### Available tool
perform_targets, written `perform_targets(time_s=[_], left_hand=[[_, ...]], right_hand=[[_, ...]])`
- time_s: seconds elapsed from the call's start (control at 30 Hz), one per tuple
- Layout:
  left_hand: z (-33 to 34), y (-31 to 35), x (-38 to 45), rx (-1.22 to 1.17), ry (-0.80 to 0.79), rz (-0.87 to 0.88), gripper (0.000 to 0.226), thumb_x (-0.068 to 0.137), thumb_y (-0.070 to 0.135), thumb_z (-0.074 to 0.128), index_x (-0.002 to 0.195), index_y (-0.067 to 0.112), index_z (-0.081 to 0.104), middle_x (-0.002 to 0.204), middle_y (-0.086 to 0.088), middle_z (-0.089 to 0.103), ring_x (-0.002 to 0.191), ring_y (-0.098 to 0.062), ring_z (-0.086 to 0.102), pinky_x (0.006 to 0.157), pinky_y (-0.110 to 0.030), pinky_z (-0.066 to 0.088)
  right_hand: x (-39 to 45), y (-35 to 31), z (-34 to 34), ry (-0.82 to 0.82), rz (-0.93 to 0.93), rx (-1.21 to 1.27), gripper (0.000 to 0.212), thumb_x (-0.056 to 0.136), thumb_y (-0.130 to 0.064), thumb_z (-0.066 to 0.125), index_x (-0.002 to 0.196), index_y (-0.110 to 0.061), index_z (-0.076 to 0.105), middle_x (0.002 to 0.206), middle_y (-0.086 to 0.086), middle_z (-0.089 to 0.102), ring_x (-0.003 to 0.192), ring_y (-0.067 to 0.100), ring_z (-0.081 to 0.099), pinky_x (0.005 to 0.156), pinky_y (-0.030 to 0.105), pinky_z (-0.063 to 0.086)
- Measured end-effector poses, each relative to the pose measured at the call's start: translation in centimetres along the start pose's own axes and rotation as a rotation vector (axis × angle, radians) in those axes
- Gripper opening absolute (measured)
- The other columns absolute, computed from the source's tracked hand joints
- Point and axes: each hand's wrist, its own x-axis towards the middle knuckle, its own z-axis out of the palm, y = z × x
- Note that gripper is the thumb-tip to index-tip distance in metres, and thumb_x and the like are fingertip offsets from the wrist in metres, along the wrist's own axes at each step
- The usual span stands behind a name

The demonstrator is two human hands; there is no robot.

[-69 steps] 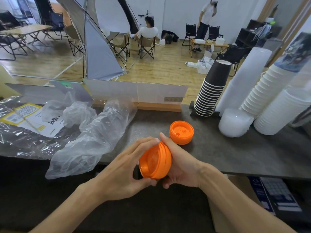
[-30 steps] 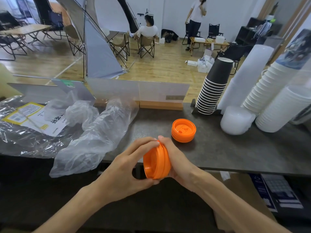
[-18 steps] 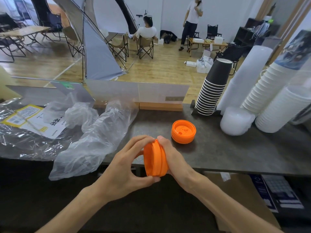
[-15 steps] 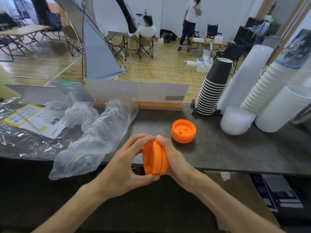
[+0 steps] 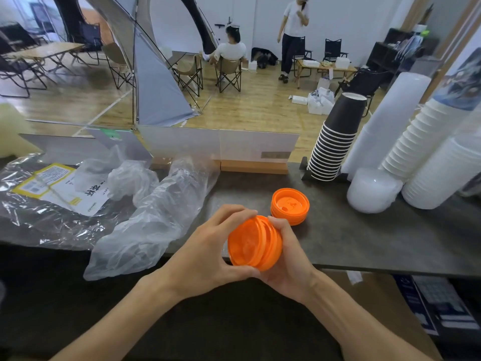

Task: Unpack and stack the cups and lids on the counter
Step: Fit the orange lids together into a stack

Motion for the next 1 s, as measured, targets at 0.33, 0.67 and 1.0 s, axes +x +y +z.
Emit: perform_targets(time_s=[0.33,0.67,1.0], left_hand=[[0.0,-0.5,-0.3,-0.282,-0.101,-0.070,0.091,0.080,0.044,0.082,0.150,0.049,0.024,0.150,0.028,0.027,0.142,-0.002,0.033,0.107,-0.023,0.047],[0.9,-0.3,0.3,-0.117,-0.125,-0.065,0.092,0.077,0.050,0.083,0.144,0.055,0.019,0.145,0.032,0.029,0.137,0.005,0.032,0.108,-0.020,0.041],[1.0,0.0,0.0,-0.232,0.004,-0.234,0.081,0.068,0.068,0.077,0.131,0.062,0.027,0.133,0.039,0.039,0.125,0.013,0.045,0.093,-0.007,0.046]], right_hand=[[-0.3,-0.5,-0.4,-0.068,0.016,-0.057,0.060,0.095,-0.062,0.038,0.114,-0.019,0.076,0.116,0.022,0.070,0.094,0.032,0.067,0.071,0.041,0.052],[-0.7,-1.0,1.1,-0.053,-0.048,-0.227,0.044,0.103,-0.055,0.034,0.107,-0.035,0.073,0.113,0.017,0.070,0.096,0.034,0.062,0.064,0.040,0.053],[-0.6,-1.2,0.5,-0.067,-0.039,-0.484,0.063,0.091,-0.072,0.034,0.137,-0.033,0.049,0.126,0.009,0.066,0.110,0.028,0.069,0.074,0.034,0.057]])
